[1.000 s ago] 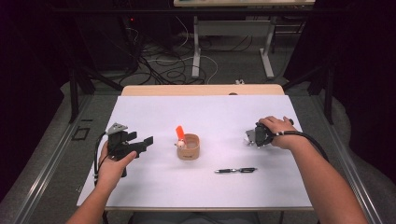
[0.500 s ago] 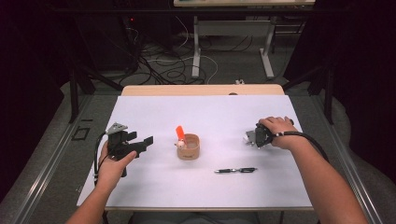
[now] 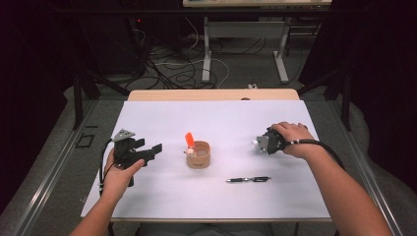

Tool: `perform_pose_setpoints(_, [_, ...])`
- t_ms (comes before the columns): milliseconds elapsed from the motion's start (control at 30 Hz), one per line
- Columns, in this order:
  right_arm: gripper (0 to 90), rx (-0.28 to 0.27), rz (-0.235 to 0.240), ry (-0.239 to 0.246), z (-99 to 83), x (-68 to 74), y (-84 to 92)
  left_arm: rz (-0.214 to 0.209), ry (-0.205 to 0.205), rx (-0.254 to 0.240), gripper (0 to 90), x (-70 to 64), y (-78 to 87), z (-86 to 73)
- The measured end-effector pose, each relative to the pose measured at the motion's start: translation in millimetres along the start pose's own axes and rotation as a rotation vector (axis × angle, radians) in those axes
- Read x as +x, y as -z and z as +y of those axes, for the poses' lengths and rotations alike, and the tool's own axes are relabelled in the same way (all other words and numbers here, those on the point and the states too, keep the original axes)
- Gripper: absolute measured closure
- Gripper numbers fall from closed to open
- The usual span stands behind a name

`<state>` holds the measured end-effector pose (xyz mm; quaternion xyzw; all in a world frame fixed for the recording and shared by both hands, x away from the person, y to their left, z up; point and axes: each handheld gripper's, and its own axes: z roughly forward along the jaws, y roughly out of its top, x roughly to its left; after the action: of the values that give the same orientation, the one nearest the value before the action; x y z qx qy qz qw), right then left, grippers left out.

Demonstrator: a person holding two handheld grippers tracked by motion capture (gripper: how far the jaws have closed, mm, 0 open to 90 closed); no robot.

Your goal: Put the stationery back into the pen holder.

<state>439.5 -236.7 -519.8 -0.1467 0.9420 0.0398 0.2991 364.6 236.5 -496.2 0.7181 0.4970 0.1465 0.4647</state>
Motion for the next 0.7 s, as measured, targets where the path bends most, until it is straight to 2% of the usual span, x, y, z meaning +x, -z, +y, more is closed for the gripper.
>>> perform_pose_setpoints(67, [65.8,0.005,0.004,0.012,4.1,-1.8,3.5,0.001,-0.001,0.002,19.0,0.1,0.1,-0.1])
perform_pose_setpoints(100, [65.8,-0.036,-0.04,0.004,5.1,0.1,2.2,-0.001,0.006,0.0,19.0,-0.2,-0.1,-0.3])
perform_pose_setpoints(133, [65.8,-0.03,-0.028,0.015,7.5,-1.7,4.3,-0.001,0.005,-0.001,19.0,0.0,0.0,-0.2])
perform_pose_setpoints(167, [65.8,0.031,0.028,0.023,11.3,-4.1,9.5,-0.001,0.006,-0.001,19.0,0.0,0.1,-0.1])
perform_pose_setpoints(200, [65.8,-0.088,-0.084,0.009,9.8,0.7,2.8,-0.001,0.006,-0.003,19.0,-0.2,0.2,0.0])
perform_pose_setpoints(233, [65.8,-0.038,-0.053,0.012,12.8,-0.4,7.5,-0.001,0.005,-0.003,19.0,-0.4,0.2,0.1])
perform_pose_setpoints(267, [65.8,-0.055,-0.061,0.007,14.6,-0.4,8.0,0.0,0.002,-0.002,19.0,-0.6,0.3,0.2])
perform_pose_setpoints(333, [65.8,-0.046,-0.075,0.02,18.2,-1.9,11.2,0.0,0.0,-0.001,19.0,-0.9,0.5,0.2])
perform_pose_setpoints(400, [65.7,-0.056,-0.106,0.007,21.4,-0.4,13.4,0.0,0.001,-0.002,19.0,-1.1,0.6,0.4])
perform_pose_setpoints(433, [65.8,-0.06,-0.113,0.025,23.3,-2.0,14.9,-0.001,0.001,-0.003,19.0,-1.1,0.7,0.5])
perform_pose_setpoints(633, [65.8,-0.098,-0.202,0.03,34.0,-2.0,24.9,-0.008,0.004,0.002,19.0,-2.1,1.3,1.5])
perform_pose_setpoints(700, [65.8,-0.106,-0.227,0.052,38.3,-3.0,29.0,-0.007,-0.006,-0.002,19.0,-2.5,0.9,1.6])
